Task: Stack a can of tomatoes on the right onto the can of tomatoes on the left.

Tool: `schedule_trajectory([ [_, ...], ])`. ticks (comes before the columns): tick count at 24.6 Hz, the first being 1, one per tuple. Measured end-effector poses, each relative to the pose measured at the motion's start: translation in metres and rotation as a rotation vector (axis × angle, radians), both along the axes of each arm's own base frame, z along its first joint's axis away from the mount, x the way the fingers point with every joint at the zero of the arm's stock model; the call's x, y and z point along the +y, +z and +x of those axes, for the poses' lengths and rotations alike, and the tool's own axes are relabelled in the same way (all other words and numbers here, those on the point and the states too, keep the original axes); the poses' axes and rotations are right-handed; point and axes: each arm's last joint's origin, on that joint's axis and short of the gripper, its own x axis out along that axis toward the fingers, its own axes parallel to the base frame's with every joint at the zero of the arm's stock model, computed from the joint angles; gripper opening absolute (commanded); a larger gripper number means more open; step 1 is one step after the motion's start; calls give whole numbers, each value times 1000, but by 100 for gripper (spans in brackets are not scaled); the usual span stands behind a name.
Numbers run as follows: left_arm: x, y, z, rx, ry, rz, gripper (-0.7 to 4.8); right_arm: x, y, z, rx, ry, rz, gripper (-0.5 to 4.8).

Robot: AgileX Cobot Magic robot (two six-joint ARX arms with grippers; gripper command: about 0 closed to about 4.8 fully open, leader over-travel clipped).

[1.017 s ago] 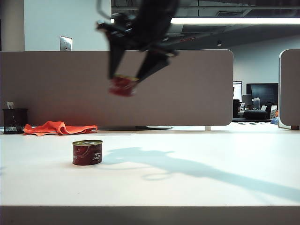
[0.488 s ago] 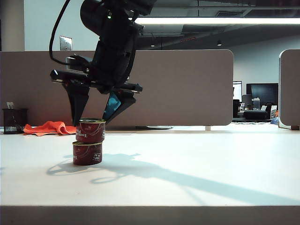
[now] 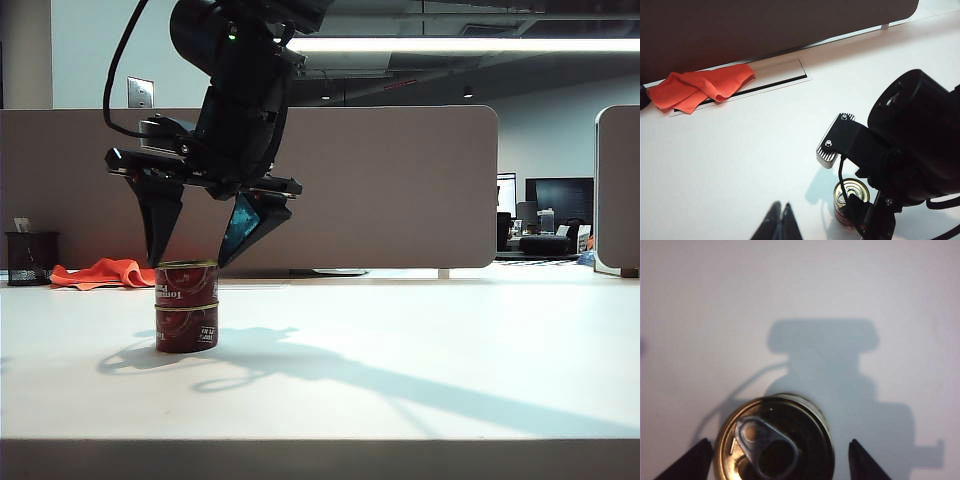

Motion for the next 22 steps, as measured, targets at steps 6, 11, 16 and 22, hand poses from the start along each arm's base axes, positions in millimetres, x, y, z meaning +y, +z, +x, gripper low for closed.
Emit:
schedule_trajectory([
  [6,0,0,0,0,0,0,-5,-12,44,4,-81,-34,62,268],
  [11,0,1,0,-6,0,-1,-5,-82,150,0,-321,-204,190,37],
  [16,-2,3,1,-36,-72,-11,-5,-139,192,-20,-336,-295,174,-2],
  [22,-8,-12,4,-30,-191,-6,-5,-184,220,-67,-442,-404,154,-2],
])
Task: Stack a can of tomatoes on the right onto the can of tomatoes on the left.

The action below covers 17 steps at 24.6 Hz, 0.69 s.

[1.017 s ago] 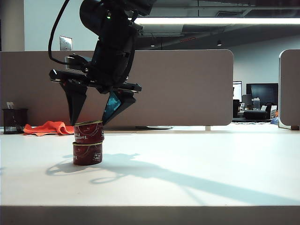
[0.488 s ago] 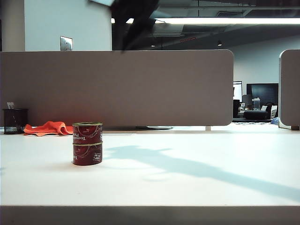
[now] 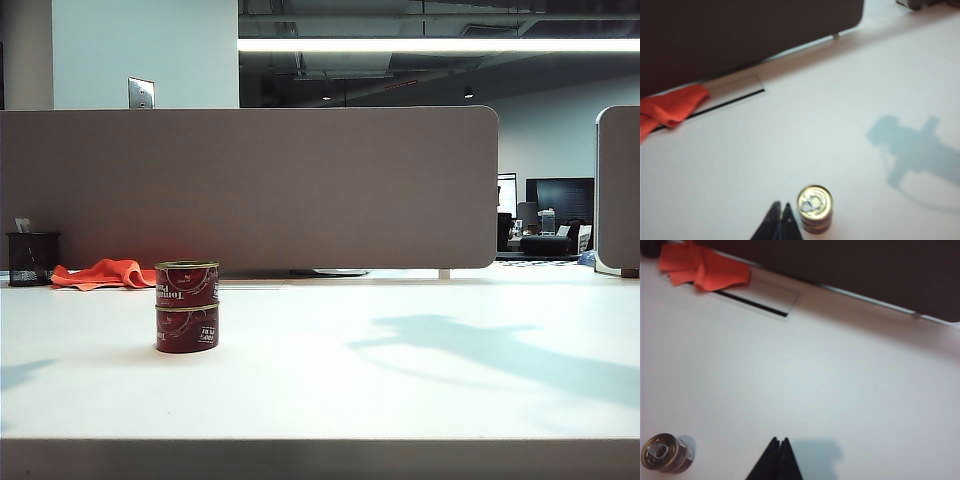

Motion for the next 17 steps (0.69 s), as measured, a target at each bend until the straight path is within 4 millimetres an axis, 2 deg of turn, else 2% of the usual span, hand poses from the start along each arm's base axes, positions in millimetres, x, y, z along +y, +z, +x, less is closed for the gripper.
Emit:
schedule_trajectory([
  [3,0,-15,-1,35,-14,13,-5,-24,6,-33,-59,-27,17,-2],
  [4,3,-24,-6,39,-13,11,-5,-40,6,-57,-94,-39,31,-2],
  [6,7,-40,-15,22,-3,-32,-5,-62,-6,-89,-157,-78,51,-2],
  [10,15,-65,-29,-13,9,-97,-5,-92,-35,-133,-209,-130,58,-2],
  [12,21,-76,-39,-57,12,-134,-5,-112,-60,-162,-250,-173,64,-2],
  [14,28,-87,-49,-93,35,-144,-5,-126,-88,-182,-305,-219,78,-1],
  [15,29,-94,-52,-114,48,-126,-5,-133,-111,-192,-322,-250,60,-1],
  [17,30,-108,-52,-119,62,-68,-5,-138,-137,-196,-336,-292,44,-1],
])
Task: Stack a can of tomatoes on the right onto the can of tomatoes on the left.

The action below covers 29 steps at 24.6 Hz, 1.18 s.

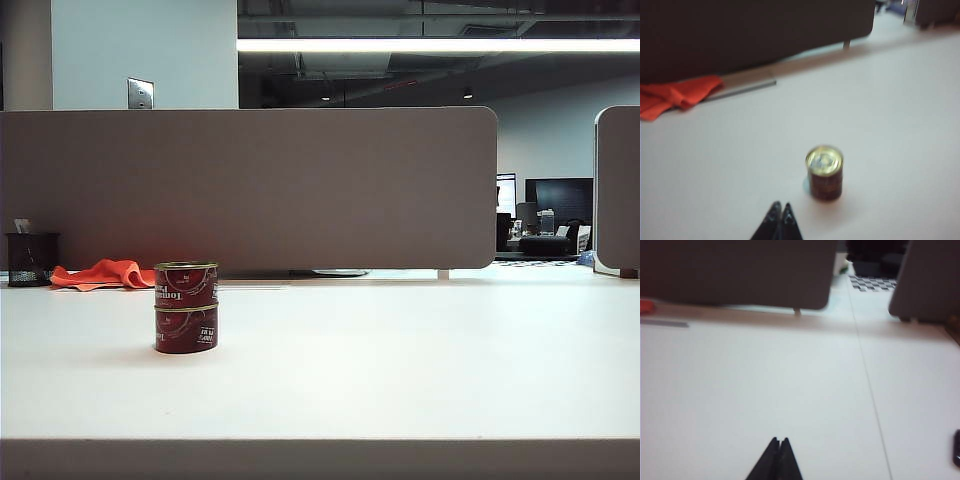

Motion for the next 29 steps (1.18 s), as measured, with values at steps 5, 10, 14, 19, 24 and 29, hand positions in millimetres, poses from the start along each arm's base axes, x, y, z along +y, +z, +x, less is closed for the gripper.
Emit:
schedule_trajectory([
  [5,-3,-36,6,129,43,12,-5,1,-55,1,-26,9,15,-1],
  [10,-7,-62,15,96,41,-5,-5,8,-93,11,-86,36,29,-1],
  [14,-11,-82,21,21,28,-46,-5,16,-127,20,-69,134,20,-1],
  [19,-12,-93,21,33,2,-32,-6,19,-134,21,-57,207,25,-1],
  [24,-13,-105,22,2,-4,-35,-6,21,-134,21,-73,266,1,-1],
  [29,-11,-102,20,-38,-1,-60,-6,21,-134,21,-78,272,-28,-1],
])
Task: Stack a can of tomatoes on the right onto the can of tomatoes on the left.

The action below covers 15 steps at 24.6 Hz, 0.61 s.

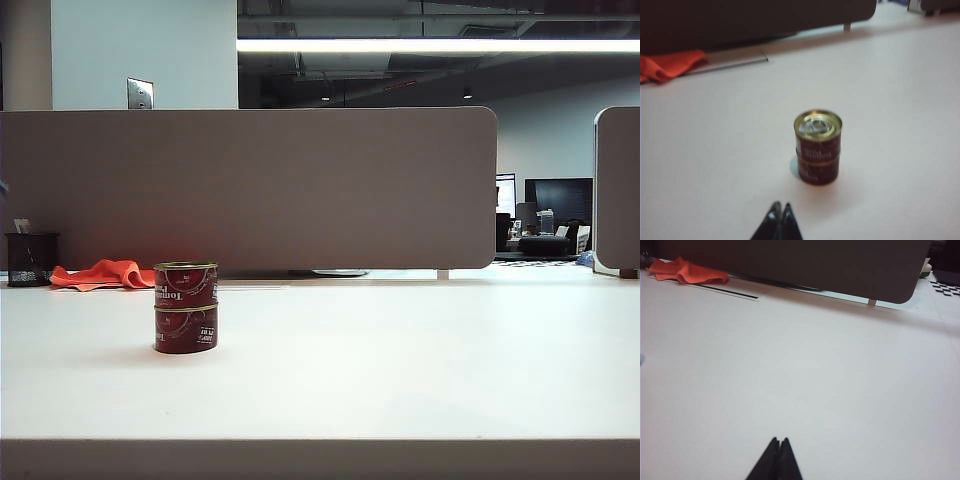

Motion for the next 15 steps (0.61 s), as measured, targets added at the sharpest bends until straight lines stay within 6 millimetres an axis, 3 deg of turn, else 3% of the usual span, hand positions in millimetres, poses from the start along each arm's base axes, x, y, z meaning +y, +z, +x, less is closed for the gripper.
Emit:
schedule_trajectory([
  [6,5,7,-9,-82,4,-45,-6,0,0,0,0,1,-6,-1],
  [15,9,2,-13,-36,60,-38,-6,-1,0,-4,-25,42,-47,-1],
])
